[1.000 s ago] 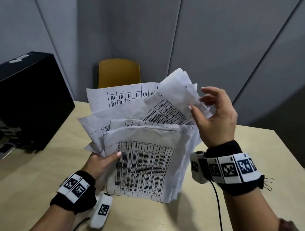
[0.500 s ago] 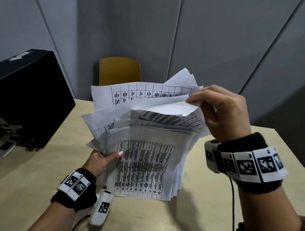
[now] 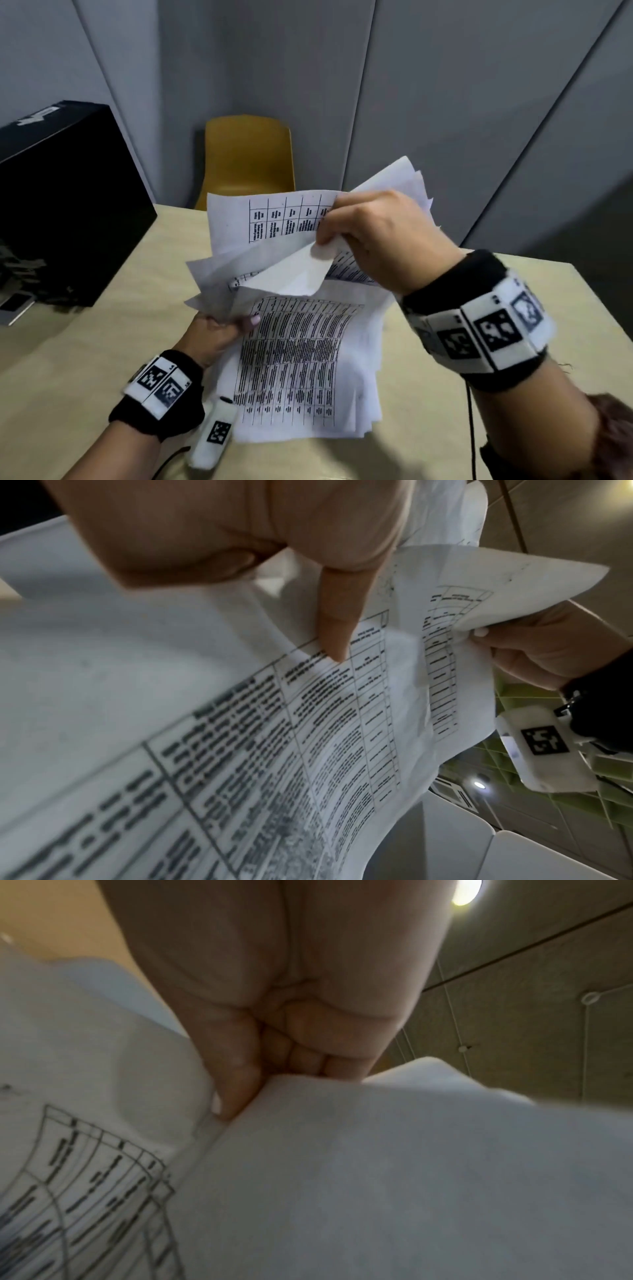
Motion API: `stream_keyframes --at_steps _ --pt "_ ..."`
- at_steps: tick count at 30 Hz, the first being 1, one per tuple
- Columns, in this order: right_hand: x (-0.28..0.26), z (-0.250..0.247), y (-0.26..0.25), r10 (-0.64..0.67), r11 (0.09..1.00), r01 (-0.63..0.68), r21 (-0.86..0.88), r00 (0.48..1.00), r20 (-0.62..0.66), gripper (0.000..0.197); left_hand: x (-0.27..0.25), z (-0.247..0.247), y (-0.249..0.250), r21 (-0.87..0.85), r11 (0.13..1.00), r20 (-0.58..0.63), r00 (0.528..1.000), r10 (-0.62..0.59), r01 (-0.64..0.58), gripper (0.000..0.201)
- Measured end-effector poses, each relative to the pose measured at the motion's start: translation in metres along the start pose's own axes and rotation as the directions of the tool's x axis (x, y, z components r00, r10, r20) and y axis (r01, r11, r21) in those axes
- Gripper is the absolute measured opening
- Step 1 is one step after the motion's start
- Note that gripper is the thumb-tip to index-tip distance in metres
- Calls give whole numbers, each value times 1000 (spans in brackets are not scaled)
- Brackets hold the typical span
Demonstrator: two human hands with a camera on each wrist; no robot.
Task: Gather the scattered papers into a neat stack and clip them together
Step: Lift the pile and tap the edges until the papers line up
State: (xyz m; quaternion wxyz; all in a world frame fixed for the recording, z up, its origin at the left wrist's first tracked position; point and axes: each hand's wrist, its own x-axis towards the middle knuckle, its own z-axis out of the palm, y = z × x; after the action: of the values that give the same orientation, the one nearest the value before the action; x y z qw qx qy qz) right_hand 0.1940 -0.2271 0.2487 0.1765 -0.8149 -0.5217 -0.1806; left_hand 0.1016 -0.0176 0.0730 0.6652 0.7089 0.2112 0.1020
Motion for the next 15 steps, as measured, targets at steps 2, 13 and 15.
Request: stream_keyframes --at_steps 2,13,15 --pt "-1 13 -1 35 999 -35 -3 999 22 25 -3 -1 -1 -49 999 4 1000 -13 13 20" --pt "-92 76 31 666 741 -465 484 605 -437 128 -10 4 12 -154 988 -142 990 -21 -1 5" --pt "-112 94 39 834 371 -528 764 552 -24 150 -10 2 18 -129 992 -120 993 -6 -10 11"
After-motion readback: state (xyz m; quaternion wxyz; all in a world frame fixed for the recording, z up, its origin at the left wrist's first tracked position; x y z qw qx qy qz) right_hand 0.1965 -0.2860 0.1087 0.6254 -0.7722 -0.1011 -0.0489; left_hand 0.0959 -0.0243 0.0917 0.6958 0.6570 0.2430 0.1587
